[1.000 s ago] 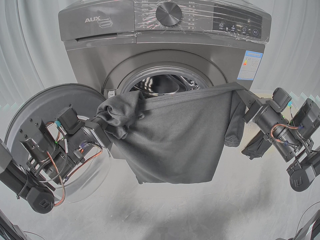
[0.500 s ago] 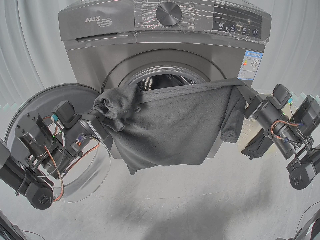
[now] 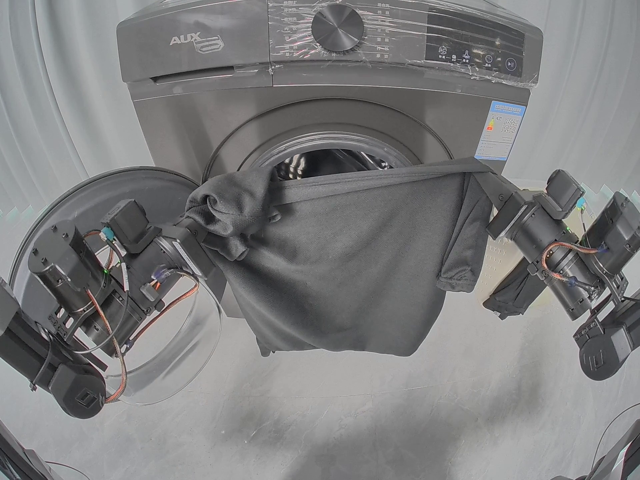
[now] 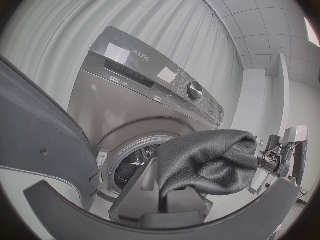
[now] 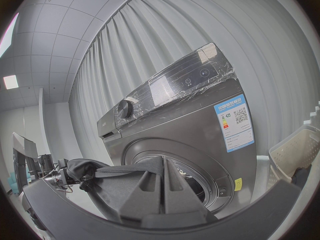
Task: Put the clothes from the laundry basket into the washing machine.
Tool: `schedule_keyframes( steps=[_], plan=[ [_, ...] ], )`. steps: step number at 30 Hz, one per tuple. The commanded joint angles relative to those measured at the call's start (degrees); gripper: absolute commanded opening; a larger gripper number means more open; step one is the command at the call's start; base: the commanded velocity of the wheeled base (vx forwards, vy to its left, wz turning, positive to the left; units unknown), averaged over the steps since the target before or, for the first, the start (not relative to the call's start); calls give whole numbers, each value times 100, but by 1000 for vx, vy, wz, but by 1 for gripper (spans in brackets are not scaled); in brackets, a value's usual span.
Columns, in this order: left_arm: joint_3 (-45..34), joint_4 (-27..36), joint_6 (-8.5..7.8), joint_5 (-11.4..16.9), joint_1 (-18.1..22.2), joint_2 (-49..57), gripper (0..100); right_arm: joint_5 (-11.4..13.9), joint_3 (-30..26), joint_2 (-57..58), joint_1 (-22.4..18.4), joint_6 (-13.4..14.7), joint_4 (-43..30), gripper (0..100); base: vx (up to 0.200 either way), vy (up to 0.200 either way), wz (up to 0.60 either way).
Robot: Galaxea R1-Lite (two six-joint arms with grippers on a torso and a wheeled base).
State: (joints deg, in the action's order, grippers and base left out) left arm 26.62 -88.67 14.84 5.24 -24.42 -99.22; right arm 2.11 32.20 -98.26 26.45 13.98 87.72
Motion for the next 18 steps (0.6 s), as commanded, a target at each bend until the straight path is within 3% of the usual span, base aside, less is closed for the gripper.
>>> schedule_keyframes(
  steps=[1, 18],
  plan=[
    [9, -1, 11, 3, 7, 25, 0, 9, -3, 8, 0, -1, -10, 0, 0, 0, 0],
    [1, -1, 11, 3, -46, 25, 0, 26, -47, 43, -9, -10, -18, 0, 0, 0, 0]
  ],
)
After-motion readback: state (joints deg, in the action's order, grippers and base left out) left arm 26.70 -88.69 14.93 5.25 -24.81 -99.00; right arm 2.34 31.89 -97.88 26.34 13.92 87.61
